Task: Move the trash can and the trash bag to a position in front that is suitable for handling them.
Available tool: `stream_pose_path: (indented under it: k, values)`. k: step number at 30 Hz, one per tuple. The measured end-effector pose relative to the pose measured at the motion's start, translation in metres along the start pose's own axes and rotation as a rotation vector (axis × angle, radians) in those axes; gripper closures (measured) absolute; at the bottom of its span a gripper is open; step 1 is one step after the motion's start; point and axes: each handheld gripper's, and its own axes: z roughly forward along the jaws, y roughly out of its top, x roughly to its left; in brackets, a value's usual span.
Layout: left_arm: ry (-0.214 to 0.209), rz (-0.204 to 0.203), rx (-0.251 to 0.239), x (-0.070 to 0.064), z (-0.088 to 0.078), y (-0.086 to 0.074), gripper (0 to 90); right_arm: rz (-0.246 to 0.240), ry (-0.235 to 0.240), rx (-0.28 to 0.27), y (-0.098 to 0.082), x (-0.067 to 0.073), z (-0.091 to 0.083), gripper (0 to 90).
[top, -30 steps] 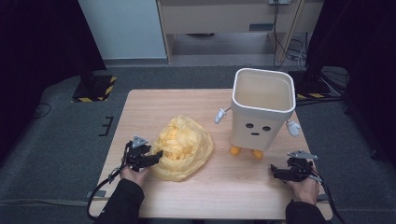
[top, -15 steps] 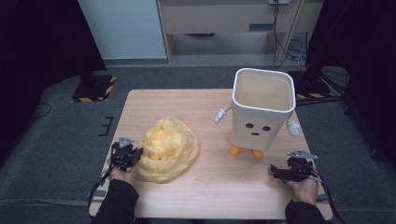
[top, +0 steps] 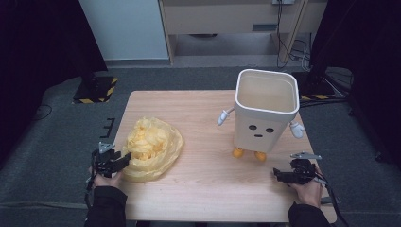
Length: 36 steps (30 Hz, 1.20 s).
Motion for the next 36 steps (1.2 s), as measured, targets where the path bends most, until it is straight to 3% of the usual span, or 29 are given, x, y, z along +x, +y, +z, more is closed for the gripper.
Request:
stream_pose_path:
  k: [3, 5, 8, 9, 12, 13, 15, 20, 21, 23, 26, 27, 30, 31, 33, 34, 36]
  values:
    - [-0.007, 0.005, -0.038, -0.004, -0.01, 0.002, 39.5, 0.003, -0.009, -0.014, 0.002, 0.0, -0.003, 4.4]
    - [0.004, 0.024, -0.089, -0.01, -0.025, 0.004, 35.9, 0.024, -0.014, -0.052, 0.004, 0.0, -0.008, 5.6]
    - [0.001, 0.034, -0.124, -0.015, -0.035, 0.007, 33.9, 0.058, 0.0, -0.126, 0.009, -0.002, -0.017, 7.3]
    - [-0.01, 0.055, -0.161, -0.025, -0.042, 0.012, 33.7, 0.066, 0.006, -0.147, 0.01, -0.002, -0.02, 8.0]
    - [-0.032, 0.083, -0.194, -0.038, -0.046, 0.018, 31.9, 0.087, 0.028, -0.215, 0.015, 0.0, -0.03, 8.1]
    - [-0.059, 0.117, -0.208, -0.053, -0.048, 0.024, 31.3, 0.084, 0.03, -0.234, 0.018, 0.001, -0.034, 7.9]
    - [-0.091, 0.142, -0.221, -0.068, -0.048, 0.031, 30.0, 0.046, 0.02, -0.264, 0.024, 0.005, -0.04, 8.6]
    - [-0.17, 0.166, -0.252, -0.101, -0.044, 0.047, 27.4, 0.043, 0.004, -0.323, 0.035, 0.008, -0.053, 11.6]
    - [-0.17, 0.166, -0.252, -0.101, -0.044, 0.047, 26.8, 0.045, 0.004, -0.33, 0.037, 0.007, -0.057, 12.6]
    - [-0.221, 0.165, -0.266, -0.119, -0.037, 0.058, 26.7, 0.047, -0.012, -0.348, 0.039, 0.003, -0.063, 12.9]
    - [-0.253, 0.206, -0.269, -0.141, -0.029, 0.07, 26.5, 0.076, -0.01, -0.381, 0.042, -0.003, -0.072, 13.5]
    - [-0.253, 0.206, -0.269, -0.141, -0.029, 0.07, 26.2, 0.076, -0.01, -0.381, 0.042, -0.003, -0.072, 13.5]
    - [-0.301, 0.238, -0.274, -0.171, -0.016, 0.085, 25.7, 0.093, -0.028, -0.416, 0.048, -0.009, -0.08, 15.2]
    - [-0.301, 0.238, -0.274, -0.171, -0.016, 0.085, 25.8, 0.093, -0.028, -0.416, 0.048, -0.009, -0.08, 15.2]
    - [-0.331, 0.249, -0.268, -0.186, -0.009, 0.091, 26.0, 0.078, -0.02, -0.435, 0.054, -0.011, -0.082, 19.5]
    - [-0.359, 0.259, -0.272, -0.199, -0.002, 0.097, 26.5, 0.077, -0.013, -0.433, 0.057, -0.011, -0.082, 21.1]
    - [-0.37, 0.256, -0.273, -0.205, 0.002, 0.099, 27.3, 0.073, -0.001, -0.445, 0.063, -0.011, -0.082, 26.1]
